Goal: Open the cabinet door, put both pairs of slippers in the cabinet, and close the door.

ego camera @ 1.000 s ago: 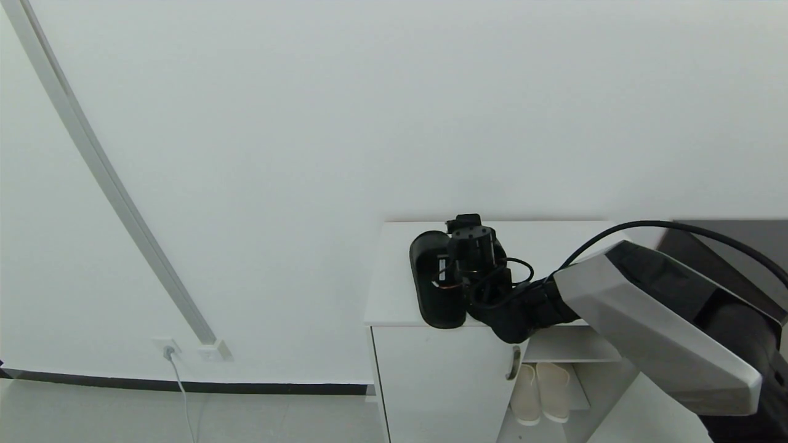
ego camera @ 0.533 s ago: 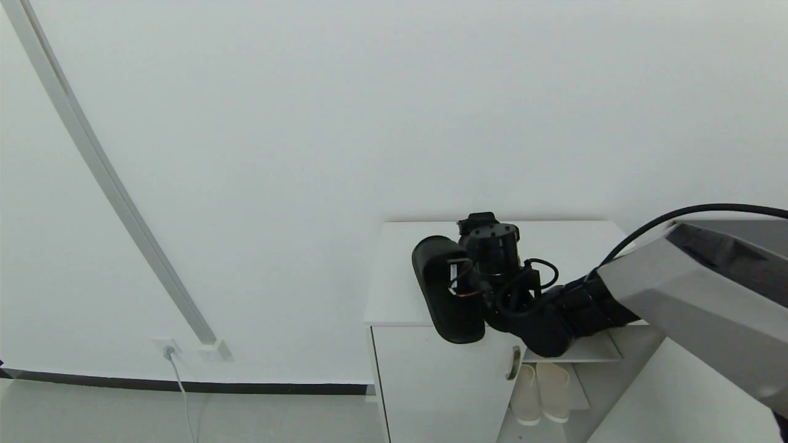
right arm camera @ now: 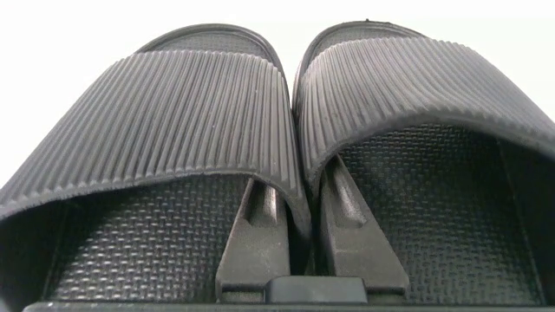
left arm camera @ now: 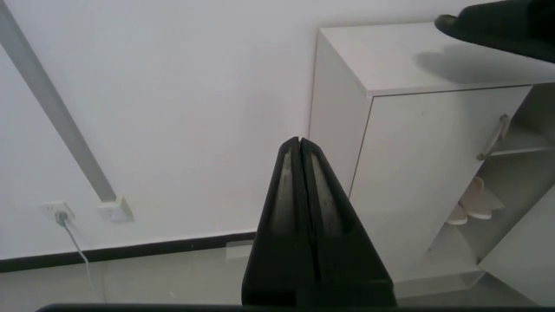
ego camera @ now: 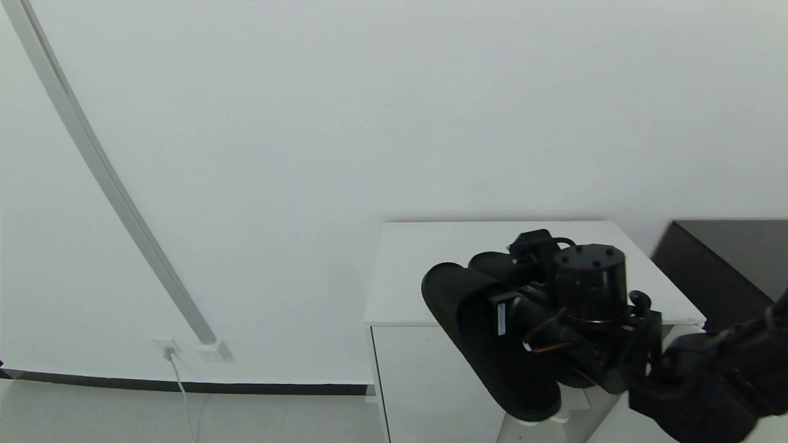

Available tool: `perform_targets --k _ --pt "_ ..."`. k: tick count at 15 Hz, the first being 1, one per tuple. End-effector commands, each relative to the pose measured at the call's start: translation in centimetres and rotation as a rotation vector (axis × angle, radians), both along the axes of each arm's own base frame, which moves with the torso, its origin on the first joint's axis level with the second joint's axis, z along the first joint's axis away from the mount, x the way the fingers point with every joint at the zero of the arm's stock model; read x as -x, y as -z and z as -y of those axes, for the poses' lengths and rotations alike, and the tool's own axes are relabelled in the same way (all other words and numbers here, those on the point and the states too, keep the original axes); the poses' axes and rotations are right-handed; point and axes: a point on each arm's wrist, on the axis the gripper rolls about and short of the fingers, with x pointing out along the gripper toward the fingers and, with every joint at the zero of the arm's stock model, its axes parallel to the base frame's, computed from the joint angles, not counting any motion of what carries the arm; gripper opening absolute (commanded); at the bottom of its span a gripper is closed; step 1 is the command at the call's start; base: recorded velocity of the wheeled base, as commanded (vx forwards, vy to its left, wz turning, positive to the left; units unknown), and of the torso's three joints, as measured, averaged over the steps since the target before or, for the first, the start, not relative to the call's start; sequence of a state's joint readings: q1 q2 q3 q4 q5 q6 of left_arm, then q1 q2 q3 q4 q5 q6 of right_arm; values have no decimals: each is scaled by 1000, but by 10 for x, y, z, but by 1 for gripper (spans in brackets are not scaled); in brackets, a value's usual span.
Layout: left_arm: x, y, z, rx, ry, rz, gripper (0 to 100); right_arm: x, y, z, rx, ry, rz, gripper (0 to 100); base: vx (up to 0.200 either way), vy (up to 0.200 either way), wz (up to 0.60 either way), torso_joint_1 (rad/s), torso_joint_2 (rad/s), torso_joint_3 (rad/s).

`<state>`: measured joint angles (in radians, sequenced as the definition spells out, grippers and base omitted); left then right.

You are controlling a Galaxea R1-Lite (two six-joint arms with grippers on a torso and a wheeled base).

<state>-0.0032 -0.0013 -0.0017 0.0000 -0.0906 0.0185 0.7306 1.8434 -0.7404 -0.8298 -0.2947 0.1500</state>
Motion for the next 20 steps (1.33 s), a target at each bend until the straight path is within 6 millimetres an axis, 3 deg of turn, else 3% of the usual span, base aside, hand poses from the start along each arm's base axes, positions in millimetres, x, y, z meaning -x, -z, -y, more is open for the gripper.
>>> perform_targets --k 1,11,20 --pt "0 0 0 0 0 -1 0 49 -24 17 -23 -132 23 0 0 0 0 0 0 0" --pt "0 0 0 0 1 -1 0 55 -16 12 -3 -161 -2 0 0 0 0 0 0 0" --pt "0 0 0 2 0 -2 0 57 -14 10 3 -170 -7 0 -200 0 0 5 4 3"
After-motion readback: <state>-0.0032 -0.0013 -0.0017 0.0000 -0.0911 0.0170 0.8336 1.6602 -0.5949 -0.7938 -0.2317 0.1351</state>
